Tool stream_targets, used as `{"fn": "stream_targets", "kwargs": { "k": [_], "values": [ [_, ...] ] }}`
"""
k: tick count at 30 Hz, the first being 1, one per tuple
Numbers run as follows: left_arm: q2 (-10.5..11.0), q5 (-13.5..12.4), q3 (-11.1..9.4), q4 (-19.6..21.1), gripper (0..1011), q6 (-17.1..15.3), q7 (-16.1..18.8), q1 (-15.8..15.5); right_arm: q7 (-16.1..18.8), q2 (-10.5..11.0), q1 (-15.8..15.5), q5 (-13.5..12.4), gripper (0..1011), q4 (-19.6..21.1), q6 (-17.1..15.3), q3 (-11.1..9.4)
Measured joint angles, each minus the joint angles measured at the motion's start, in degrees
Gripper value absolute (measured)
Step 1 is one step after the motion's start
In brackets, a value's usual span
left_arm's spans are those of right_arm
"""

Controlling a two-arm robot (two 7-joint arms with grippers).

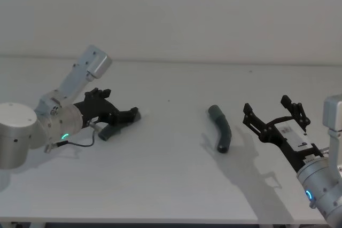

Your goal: Use both hands to pick up one end of the pipe from the table, align the ends, and insert them.

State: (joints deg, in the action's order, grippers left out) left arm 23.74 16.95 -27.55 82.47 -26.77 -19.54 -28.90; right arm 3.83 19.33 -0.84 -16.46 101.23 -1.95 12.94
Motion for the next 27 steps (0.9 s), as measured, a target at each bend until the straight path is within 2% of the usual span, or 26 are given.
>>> {"fn": "stream_targets", "kwargs": {
  "k": [16, 27],
  "values": [
    [-0.54, -2.21, -1.39, -4.78, 1001, -2.68, -1.85, -3.98, 0.0, 0.0, 0.0, 0.0, 1000, 0.0, 0.0, 0.0],
    [-1.0, -2.64, -2.09, -7.47, 1001, -2.99, -4.29, -5.8, 0.0, 0.0, 0.0, 0.0, 1000, 0.0, 0.0, 0.0]
  ]
}}
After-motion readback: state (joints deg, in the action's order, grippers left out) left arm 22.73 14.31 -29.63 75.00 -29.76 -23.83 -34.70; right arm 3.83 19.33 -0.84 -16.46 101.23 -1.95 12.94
